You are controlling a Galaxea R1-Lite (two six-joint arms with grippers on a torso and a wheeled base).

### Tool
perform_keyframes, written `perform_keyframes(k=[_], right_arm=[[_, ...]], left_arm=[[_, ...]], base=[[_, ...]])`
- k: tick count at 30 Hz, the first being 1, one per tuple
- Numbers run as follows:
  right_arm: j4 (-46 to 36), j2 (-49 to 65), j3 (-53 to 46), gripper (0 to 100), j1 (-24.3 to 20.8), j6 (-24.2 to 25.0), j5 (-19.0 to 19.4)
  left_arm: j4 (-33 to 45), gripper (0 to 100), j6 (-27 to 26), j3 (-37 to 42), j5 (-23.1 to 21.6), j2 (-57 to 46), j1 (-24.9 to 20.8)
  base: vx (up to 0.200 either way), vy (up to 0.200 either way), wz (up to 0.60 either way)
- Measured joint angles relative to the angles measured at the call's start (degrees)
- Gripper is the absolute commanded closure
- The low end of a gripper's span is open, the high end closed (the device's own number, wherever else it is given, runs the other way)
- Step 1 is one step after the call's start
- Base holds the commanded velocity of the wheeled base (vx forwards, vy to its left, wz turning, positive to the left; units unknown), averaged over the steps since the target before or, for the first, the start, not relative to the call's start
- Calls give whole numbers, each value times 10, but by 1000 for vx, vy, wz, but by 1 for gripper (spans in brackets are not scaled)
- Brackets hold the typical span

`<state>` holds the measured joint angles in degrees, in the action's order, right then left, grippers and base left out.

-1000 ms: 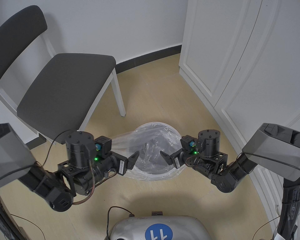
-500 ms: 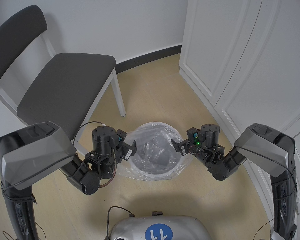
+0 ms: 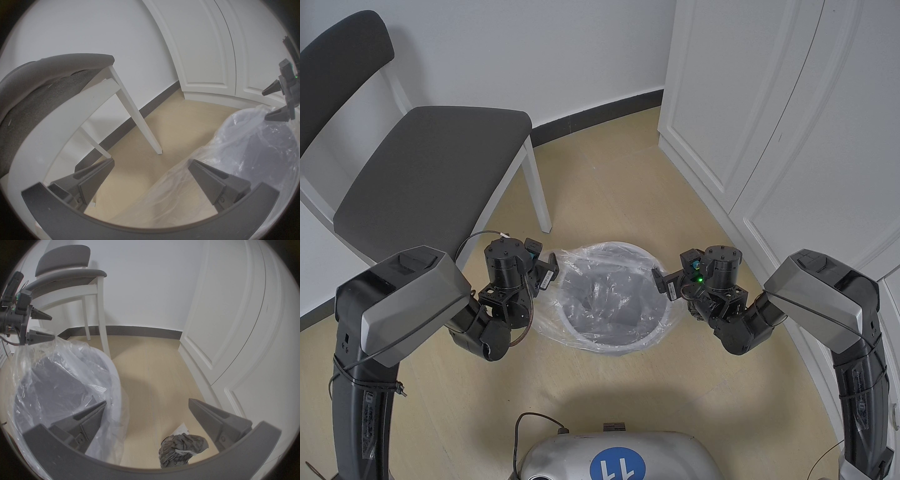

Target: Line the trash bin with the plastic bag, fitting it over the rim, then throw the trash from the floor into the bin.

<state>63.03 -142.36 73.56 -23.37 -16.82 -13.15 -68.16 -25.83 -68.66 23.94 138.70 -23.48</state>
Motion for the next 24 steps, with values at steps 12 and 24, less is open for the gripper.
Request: perform_keyframes(k=[12,24], right_arm=[[50,32,-21,0,-1,-19,-7],[58,40,-5,0,26,-27,-6]], left_arm=[[1,0,60,-73,1,42,-13],[9,0,83,-158,1,73,-18]], base=[[0,0,0],[0,0,0]])
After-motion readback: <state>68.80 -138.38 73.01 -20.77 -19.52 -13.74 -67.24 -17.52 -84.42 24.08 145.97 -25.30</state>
